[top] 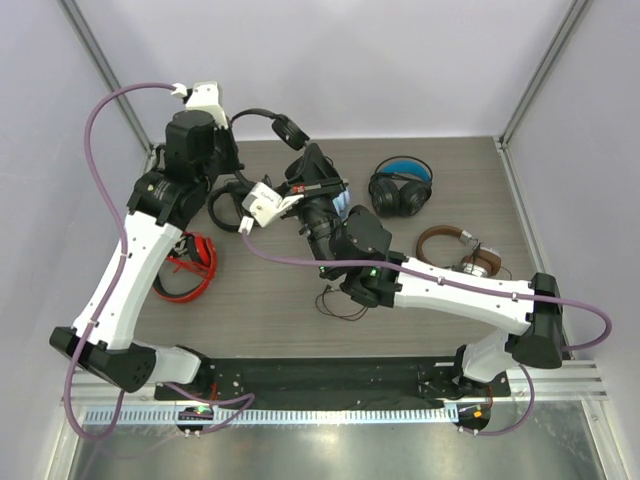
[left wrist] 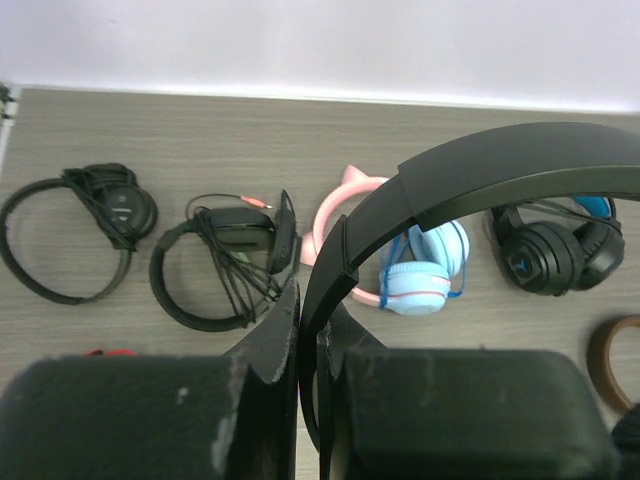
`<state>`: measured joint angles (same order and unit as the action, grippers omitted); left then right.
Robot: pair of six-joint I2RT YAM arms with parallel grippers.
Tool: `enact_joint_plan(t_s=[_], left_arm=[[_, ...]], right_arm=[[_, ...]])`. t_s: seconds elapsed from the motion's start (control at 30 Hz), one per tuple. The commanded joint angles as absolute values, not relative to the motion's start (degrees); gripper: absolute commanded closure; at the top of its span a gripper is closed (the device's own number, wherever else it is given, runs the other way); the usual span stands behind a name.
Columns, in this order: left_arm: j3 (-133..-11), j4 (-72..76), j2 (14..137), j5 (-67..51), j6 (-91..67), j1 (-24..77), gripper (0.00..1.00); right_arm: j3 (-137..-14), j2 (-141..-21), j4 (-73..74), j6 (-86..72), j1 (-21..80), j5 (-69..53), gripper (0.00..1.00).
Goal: Wrap the headphones
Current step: Wrap the headphone cable with the right arm
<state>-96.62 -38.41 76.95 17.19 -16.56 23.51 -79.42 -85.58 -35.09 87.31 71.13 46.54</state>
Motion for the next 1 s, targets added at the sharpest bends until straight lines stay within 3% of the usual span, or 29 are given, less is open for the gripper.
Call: enact_joint_plan(t_s=[0.0, 0.3, 0.6, 0.73, 0.97], left_arm=[[-99.4, -37.79, 77.87, 14.59, -17.84, 23.38, 1.0], [-98.79, -38.32, 77.96, 13.44, -17.66, 23.38, 1.0], [-97.56, -35.42, 76.38, 24.42, -22.84, 23.47, 1.0], [-98.35, -35.68, 76.2, 36.72, -24.78, 25.4, 1.0], [-101.42, -38.49, 77.61, 40.17, -28.21, 26.1, 1.0]], right_arm=[[-83.75, -85.69, -37.18, 82.19, 70.49, 39.91, 0.99], [-89.82, -88.07, -33.58, 79.28, 67.15, 35.77, 0.99], [-85.43, -85.7, -32.87, 77.69, 68.03, 35.77, 0.99], [-85.25, -85.87, -33.13, 77.96, 68.12, 35.86, 0.99], [-85.17, -86.66, -33.22, 77.43, 68.2, 35.86, 0.99]])
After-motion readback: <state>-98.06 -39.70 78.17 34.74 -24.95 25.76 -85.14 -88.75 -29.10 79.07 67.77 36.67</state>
